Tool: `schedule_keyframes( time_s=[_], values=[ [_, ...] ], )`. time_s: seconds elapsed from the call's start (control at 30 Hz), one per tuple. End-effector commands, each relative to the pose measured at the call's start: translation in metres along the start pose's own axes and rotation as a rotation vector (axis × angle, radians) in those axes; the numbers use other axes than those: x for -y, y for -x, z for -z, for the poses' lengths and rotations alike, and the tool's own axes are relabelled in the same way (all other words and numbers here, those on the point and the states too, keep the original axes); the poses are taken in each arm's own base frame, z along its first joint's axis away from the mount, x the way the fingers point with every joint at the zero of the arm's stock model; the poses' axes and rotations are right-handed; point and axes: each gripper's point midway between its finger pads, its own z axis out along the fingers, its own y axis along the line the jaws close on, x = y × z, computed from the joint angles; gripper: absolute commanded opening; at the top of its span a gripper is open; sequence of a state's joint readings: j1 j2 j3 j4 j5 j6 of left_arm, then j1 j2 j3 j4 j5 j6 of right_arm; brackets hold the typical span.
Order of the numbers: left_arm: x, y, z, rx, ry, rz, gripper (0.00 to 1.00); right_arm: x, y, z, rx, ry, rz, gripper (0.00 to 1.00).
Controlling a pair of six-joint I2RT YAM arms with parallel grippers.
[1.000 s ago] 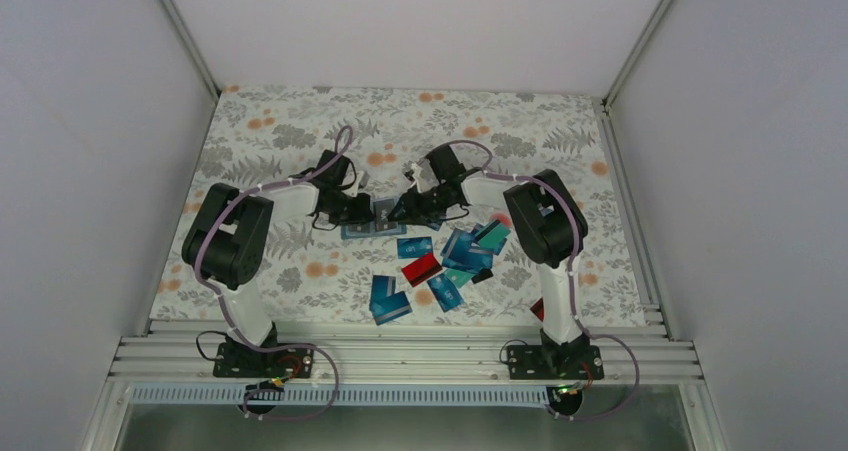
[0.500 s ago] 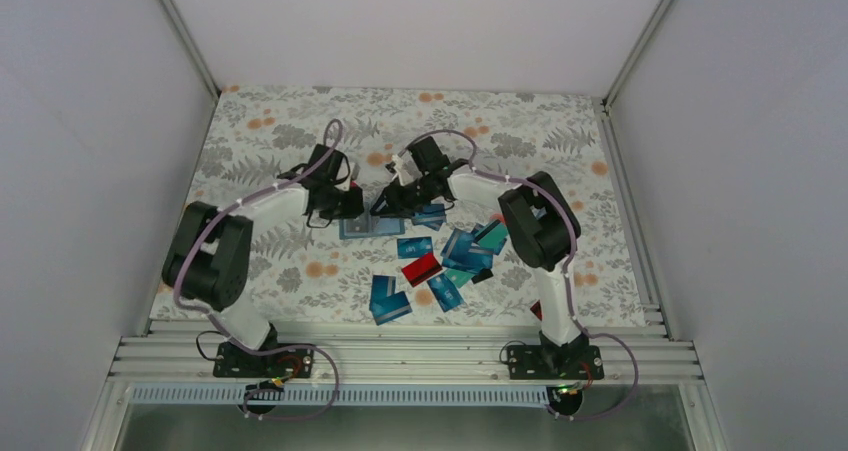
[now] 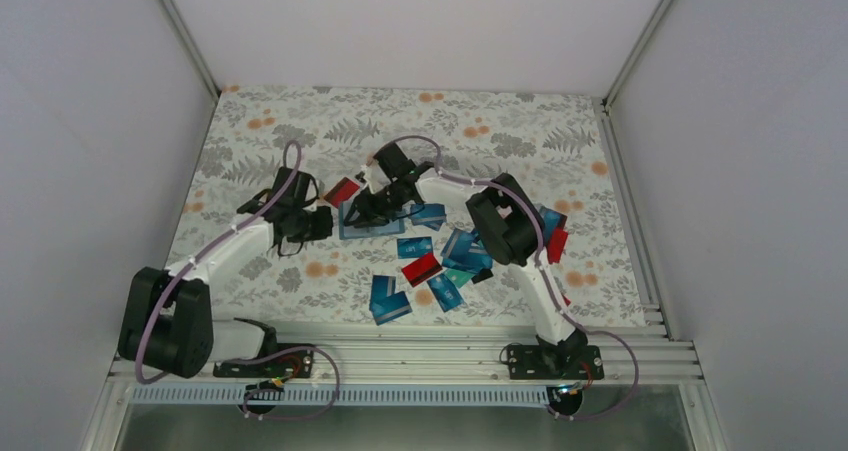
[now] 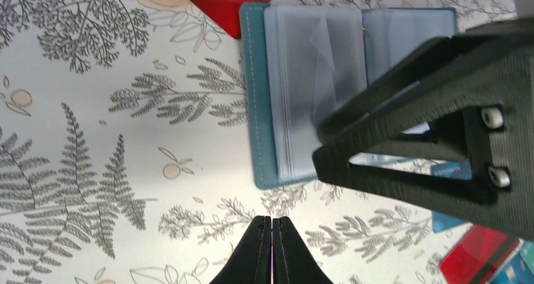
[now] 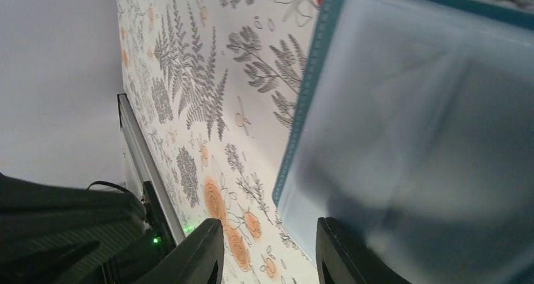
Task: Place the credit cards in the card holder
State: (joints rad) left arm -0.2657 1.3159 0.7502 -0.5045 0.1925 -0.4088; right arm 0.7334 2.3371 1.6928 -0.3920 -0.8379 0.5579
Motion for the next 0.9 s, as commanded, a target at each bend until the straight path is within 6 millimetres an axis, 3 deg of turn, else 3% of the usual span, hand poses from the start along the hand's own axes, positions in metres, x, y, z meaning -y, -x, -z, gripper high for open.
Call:
schedule_keyframes(
  time_s=[0.0,0.2,0.27,0.33,0.47,0.63,0.67,0.7,0.87],
  values=[
    [0.013,-0.005,0.014,0.010,-0.074,0.009,0.03,-0.021,0.001,0.000,-0.004,0.009,0.019,0.38],
    [0.029,-0.018,0.021,-0.013,-0.123,-0.029,0.06,-0.042,-0.002,0.027,0.042,-0.029,0.069,0.41],
    [0.037,-0.025,0.023,-0.024,-0.146,-0.043,0.06,-0.045,-0.009,0.039,0.064,-0.055,0.082,0.41],
    [0.047,-0.033,0.025,-0.035,-0.172,-0.066,0.09,-0.036,-0.026,0.049,0.080,-0.102,0.069,0.42],
    [0.068,-0.057,0.024,-0.086,-0.209,-0.131,0.14,-0.020,-0.069,0.070,0.110,-0.158,0.021,0.43],
    [0.096,-0.096,0.024,-0.143,-0.247,-0.242,0.31,-0.010,-0.124,0.098,0.163,-0.182,-0.036,0.45],
    [0.097,-0.103,0.022,-0.153,-0.240,-0.251,0.34,-0.006,-0.138,0.100,0.164,-0.182,-0.054,0.46],
    [0.097,-0.123,0.011,-0.189,-0.219,-0.270,0.34,0.003,-0.175,0.100,0.156,-0.172,-0.110,0.48],
    [0.107,-0.148,-0.007,-0.229,-0.224,-0.315,0.34,0.001,-0.219,0.095,0.157,-0.148,-0.165,0.53]
  ],
)
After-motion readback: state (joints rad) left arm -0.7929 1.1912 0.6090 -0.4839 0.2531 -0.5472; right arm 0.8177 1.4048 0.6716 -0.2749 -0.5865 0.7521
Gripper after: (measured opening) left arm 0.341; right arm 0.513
